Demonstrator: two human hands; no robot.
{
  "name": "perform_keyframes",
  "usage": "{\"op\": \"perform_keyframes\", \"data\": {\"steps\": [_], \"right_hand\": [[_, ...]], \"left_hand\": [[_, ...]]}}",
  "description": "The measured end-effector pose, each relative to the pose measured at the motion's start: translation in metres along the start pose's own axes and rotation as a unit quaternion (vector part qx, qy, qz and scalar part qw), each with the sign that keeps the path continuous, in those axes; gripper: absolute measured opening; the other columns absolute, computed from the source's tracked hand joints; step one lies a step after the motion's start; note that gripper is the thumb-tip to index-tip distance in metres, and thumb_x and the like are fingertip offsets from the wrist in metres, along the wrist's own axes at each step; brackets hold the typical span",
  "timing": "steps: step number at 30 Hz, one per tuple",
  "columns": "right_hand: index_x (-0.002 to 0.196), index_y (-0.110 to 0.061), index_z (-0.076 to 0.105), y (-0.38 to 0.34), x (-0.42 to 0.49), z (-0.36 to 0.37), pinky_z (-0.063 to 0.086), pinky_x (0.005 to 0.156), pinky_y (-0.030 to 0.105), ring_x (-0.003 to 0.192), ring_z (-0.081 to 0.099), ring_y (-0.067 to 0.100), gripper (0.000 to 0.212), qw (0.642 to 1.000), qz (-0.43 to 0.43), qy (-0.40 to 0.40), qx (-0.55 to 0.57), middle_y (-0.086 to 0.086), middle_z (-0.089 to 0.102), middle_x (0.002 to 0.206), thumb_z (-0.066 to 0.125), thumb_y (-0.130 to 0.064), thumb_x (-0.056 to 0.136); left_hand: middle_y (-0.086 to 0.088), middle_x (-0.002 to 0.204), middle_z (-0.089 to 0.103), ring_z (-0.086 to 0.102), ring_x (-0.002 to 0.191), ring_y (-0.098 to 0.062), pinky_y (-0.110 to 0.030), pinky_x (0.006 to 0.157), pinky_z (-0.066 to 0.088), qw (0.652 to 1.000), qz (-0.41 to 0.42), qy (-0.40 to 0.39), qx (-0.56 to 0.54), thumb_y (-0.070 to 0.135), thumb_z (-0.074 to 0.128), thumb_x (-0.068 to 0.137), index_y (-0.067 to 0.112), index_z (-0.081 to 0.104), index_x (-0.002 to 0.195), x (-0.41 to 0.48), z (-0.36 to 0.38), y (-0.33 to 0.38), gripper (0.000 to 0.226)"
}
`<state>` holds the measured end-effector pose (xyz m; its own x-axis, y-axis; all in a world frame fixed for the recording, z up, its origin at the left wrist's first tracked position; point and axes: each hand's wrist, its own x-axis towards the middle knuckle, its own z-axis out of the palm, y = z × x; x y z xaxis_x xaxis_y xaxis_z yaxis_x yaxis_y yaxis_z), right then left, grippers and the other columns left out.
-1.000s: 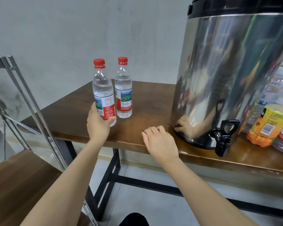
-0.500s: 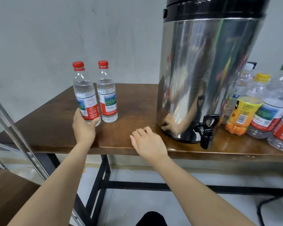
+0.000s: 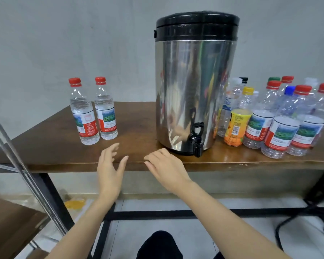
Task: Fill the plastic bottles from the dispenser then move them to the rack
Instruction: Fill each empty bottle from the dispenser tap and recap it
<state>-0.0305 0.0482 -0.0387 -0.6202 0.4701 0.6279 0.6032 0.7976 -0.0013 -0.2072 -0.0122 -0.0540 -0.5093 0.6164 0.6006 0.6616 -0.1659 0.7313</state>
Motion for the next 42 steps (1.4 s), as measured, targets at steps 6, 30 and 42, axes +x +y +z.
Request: {"op": "perform_keyframes", "data": {"steps": [6,30,42], "right_hand": [[0.092,-0.025,0.071,0.048,-0.068,-0.051,0.048,0.049,0.025,0.081,0.06,0.012,0.036,0.997,0.035,0.063,-0.026,-0.013,0.069,0.085,0.038,-0.036,0.101],[0.155,-0.019,0.021,0.21,0.006,-0.177,0.049,0.093,0.043,0.139,0.036,0.028,0.06,0.966,0.253,0.026,-0.051,0.004,0.011,0.164,0.047,-0.015,0.101],[0.122,-0.005,0.052,0.211,0.028,-0.167,0.038,0.074,0.034,0.106,0.05,0.033,0.022,0.967,0.221,0.108,-0.062,0.012,0.048,0.129,0.052,-0.011,0.1]], "left_hand": [[0.015,0.101,0.058,0.06,0.091,-0.008,-0.018,0.078,0.05,0.982,0.136,-0.117,-0.06,0.027,0.062,0.092,0.031,0.054,0.126,-0.055,0.045,0.069,0.035],[0.002,0.129,0.051,0.043,0.122,-0.013,-0.028,0.106,0.035,0.938,0.16,-0.305,0.034,0.024,0.059,0.097,0.016,0.056,0.13,-0.074,0.203,0.142,0.034],[0.006,0.129,0.052,0.047,0.122,-0.01,-0.024,0.105,0.036,0.943,0.097,-0.318,-0.014,0.019,0.061,0.096,0.017,0.058,0.126,-0.069,0.183,0.147,0.03]]}}
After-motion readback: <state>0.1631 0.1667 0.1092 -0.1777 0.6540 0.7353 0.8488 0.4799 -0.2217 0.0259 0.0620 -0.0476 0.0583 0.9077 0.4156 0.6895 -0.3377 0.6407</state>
